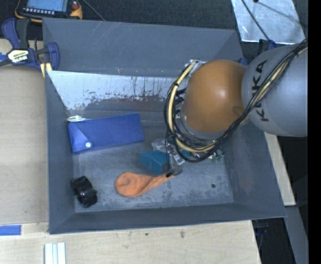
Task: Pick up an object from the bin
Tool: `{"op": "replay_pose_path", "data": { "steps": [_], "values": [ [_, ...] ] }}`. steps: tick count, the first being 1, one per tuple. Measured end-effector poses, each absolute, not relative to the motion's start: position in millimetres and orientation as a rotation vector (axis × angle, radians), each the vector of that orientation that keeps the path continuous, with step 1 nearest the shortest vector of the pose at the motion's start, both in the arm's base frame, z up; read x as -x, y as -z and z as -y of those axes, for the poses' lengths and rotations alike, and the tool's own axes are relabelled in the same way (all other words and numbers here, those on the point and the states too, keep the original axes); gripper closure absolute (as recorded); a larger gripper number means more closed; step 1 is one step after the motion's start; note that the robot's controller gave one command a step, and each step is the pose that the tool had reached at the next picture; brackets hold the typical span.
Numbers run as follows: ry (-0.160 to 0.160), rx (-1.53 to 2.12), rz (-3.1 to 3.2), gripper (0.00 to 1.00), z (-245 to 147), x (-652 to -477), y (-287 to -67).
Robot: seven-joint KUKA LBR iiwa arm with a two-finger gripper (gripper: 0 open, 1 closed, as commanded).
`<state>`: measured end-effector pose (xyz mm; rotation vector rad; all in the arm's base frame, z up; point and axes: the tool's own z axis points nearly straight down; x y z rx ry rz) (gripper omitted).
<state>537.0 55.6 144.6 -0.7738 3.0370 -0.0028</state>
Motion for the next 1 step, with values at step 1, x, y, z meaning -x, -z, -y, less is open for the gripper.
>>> {"op": "replay_pose_path", "data": {
  "steps": [1],
  "values": [
    [0.0, 0.815, -3.031, 1.0, -42.9, -539.9, -85.3]
  ]
}}
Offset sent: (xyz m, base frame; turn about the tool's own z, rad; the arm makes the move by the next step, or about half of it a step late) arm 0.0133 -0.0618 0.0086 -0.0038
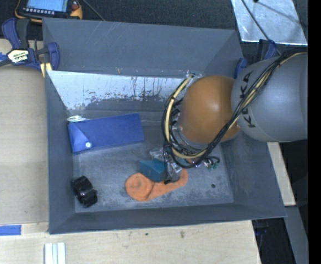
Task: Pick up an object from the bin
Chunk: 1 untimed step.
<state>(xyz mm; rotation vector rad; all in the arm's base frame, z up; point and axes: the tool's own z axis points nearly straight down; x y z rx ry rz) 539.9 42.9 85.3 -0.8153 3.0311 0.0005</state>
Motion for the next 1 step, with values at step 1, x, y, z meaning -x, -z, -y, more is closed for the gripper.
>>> {"op": "replay_pose_path", "data": {
  "steps": [1],
  "values": [
    [-0.009, 0.81, -3.039, 1.0, -26.4, -541.9, -83.6]
  ]
}}
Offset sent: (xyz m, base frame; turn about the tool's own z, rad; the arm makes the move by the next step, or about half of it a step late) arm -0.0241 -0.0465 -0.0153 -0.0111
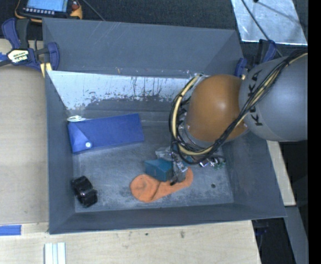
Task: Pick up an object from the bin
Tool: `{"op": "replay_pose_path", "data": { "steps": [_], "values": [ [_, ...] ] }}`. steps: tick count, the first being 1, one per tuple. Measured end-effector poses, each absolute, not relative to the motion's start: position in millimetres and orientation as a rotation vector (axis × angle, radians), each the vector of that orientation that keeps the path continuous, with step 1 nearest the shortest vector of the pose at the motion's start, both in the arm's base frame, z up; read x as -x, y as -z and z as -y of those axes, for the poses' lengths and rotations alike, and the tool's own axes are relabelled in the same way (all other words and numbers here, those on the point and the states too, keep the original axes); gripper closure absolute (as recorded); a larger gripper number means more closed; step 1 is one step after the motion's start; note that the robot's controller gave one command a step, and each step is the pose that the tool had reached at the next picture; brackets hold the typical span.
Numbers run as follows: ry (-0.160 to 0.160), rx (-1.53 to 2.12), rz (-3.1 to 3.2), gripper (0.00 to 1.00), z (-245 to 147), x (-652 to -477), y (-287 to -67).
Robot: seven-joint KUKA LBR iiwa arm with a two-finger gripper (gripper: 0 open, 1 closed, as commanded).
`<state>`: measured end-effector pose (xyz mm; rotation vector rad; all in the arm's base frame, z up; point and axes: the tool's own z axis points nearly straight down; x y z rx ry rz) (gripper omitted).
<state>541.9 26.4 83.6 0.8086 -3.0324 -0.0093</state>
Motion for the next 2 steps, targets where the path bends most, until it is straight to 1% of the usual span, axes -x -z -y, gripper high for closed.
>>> {"op": "replay_pose_path", "data": {
  "steps": [1, 2],
  "values": [
    [-0.002, -0.814, 3.04, 1.0, -8.5, -531.9, -98.1],
    [0.002, -0.823, 3.026, 1.0, -15.1, -542.9, -75.8]
  ]
}}
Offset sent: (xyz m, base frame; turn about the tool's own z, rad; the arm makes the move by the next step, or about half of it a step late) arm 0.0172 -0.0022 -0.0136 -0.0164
